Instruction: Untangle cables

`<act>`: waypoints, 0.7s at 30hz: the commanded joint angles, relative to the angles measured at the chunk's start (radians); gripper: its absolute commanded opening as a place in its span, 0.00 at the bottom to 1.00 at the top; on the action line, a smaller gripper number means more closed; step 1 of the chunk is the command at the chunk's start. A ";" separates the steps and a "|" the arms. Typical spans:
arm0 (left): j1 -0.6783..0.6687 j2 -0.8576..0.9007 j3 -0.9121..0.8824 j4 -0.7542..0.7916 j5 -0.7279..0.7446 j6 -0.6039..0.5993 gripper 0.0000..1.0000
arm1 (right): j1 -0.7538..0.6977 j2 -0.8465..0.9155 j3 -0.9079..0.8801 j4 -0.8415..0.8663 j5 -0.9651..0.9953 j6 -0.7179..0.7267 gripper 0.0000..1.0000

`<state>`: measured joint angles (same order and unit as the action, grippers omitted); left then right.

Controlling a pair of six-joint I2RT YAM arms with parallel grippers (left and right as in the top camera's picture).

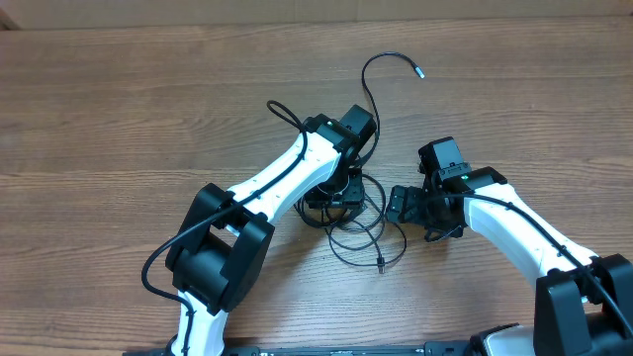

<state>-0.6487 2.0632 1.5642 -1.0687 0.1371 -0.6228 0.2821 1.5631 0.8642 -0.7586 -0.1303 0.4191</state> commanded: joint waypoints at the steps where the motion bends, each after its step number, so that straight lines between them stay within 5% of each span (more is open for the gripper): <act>1: -0.006 0.009 0.008 0.002 -0.014 -0.010 0.52 | -0.003 0.003 0.011 0.005 0.006 0.004 1.00; 21: 0.046 0.006 0.010 0.018 -0.006 0.019 0.46 | -0.003 0.003 0.011 0.005 0.006 0.004 1.00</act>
<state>-0.6201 2.0632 1.5642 -1.0492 0.1371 -0.6224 0.2821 1.5631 0.8642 -0.7586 -0.1303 0.4194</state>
